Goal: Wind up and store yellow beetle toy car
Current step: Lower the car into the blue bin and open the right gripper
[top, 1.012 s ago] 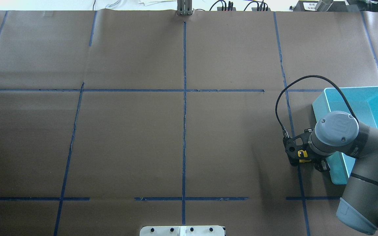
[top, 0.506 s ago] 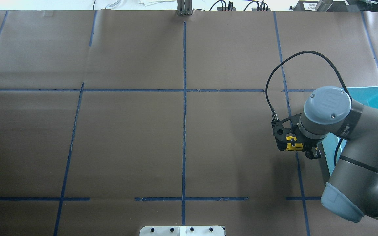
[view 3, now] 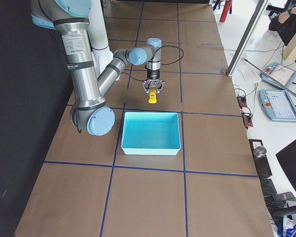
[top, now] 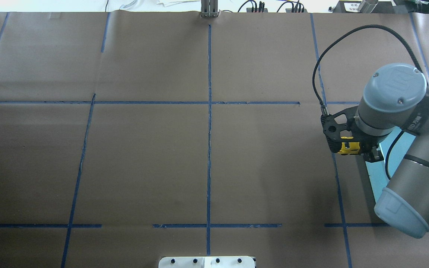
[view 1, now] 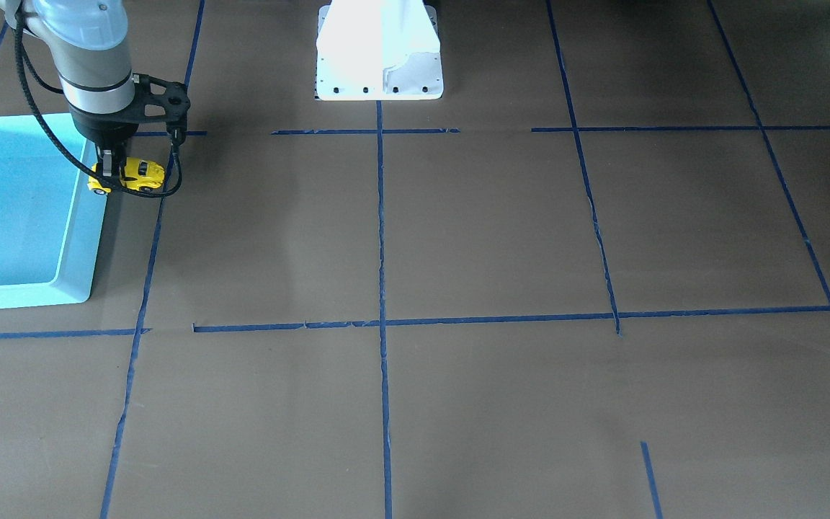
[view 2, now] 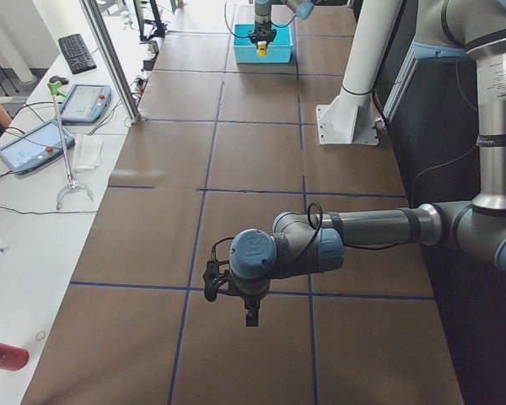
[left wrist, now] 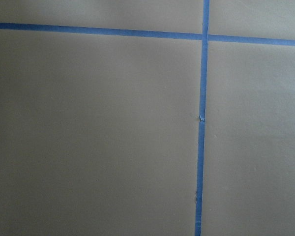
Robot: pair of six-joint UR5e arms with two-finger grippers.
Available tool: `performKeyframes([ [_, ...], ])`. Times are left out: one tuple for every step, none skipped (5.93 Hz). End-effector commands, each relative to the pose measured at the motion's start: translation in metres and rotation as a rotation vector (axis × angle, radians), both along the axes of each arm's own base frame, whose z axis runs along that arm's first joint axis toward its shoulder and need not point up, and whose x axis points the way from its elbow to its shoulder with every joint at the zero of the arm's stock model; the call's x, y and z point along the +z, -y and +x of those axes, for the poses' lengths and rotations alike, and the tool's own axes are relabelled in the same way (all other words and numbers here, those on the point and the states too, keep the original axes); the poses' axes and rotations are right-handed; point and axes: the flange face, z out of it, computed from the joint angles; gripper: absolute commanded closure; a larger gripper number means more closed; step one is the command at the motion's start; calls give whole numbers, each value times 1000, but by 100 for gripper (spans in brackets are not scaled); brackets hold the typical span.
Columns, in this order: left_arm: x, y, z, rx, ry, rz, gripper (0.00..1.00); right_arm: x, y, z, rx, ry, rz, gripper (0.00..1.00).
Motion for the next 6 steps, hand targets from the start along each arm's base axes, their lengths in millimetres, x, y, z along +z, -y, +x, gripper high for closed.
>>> performKeyframes([
  [1,0,0,0,0,-2,0,35,10,61,-41,-28,-8,80],
  [2,0,0,0,0,-3,0,62,9,92,-58,-29,-58,81],
  [2,0,0,0,0,-3,0,94,0,101,-56,-9,-37,82],
  [2,0,0,0,-1,-5,0,145,-11,112,-41,31,1,82],
  [3,1,0,2,1,-5,0,168,-12,110,-25,42,-24,82],
  [2,1,0,1,1,-6,0,176,-11,107,-7,40,-49,82],
])
